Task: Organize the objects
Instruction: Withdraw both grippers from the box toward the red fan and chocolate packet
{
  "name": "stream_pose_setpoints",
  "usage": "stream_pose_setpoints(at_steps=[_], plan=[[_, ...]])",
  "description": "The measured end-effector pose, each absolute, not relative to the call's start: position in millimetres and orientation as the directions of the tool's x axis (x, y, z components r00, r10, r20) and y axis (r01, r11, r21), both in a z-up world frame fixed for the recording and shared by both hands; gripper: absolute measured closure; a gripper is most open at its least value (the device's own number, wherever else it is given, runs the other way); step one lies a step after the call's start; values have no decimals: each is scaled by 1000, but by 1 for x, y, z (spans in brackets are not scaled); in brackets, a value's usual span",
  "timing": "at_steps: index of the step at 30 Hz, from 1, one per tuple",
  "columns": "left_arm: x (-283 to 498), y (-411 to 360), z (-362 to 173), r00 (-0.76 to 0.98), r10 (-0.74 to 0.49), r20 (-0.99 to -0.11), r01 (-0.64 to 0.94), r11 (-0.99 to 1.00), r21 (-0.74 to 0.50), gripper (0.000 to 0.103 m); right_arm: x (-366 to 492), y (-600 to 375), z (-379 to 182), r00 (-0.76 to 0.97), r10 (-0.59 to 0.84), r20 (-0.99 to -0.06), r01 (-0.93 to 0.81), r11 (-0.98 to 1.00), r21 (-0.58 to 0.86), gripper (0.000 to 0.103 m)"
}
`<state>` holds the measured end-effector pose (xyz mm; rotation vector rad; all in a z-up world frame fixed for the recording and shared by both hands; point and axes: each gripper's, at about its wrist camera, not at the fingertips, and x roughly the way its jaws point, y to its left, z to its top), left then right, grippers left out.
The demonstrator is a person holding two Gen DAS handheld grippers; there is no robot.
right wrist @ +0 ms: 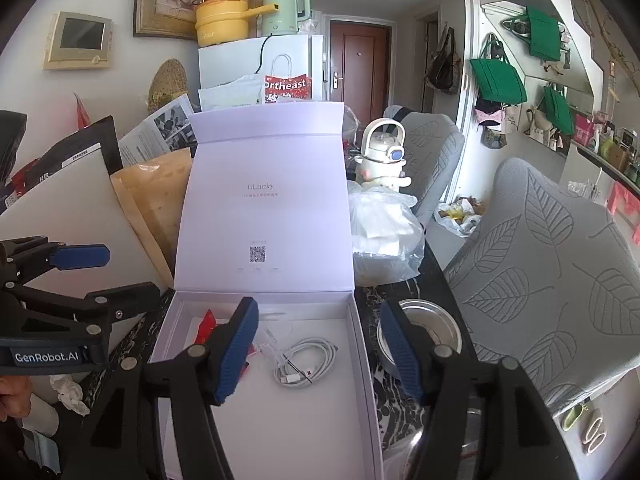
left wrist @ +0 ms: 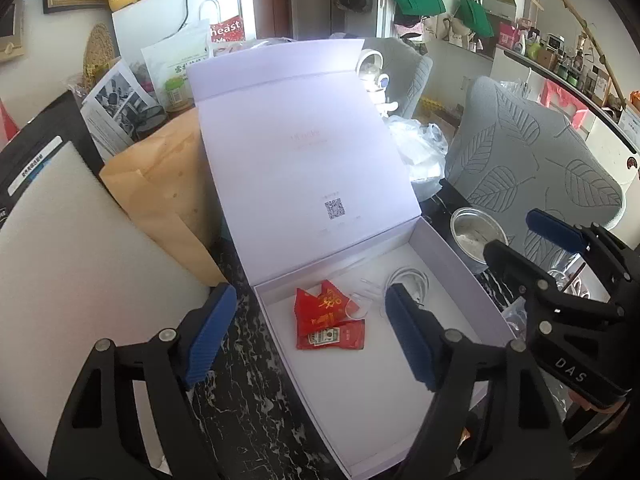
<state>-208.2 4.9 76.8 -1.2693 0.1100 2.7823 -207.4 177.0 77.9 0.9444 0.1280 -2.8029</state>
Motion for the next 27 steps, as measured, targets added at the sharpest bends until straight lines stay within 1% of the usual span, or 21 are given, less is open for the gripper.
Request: stream_pose_setpoints(at_steps=[7,11,16,21,27], plan=[[-176,6,99,-688,-2,-726,-72,-995,71,16,-175,180,100,-796,-122,-593,178,-983,-36,34],[-155,4,111,-704,11,-711,-73,-996,57,16,-154,181,108,-802,-131,-583,188,-981,-38,33],[-128,2,123,-718,33,-695,-81,-996,36,14,-126,183,119,-812,-127,-569,186,-982,-46,28],[-103,0,132,-726,31,-687,-75,-997,34,11,-100,184,125,-813,-133,-567,192,-980,-45,28],[-79,-1,133,-726,33,-687,-74,-997,31,10,-74,181,123,-807,-134,-576,198,-979,-49,28]])
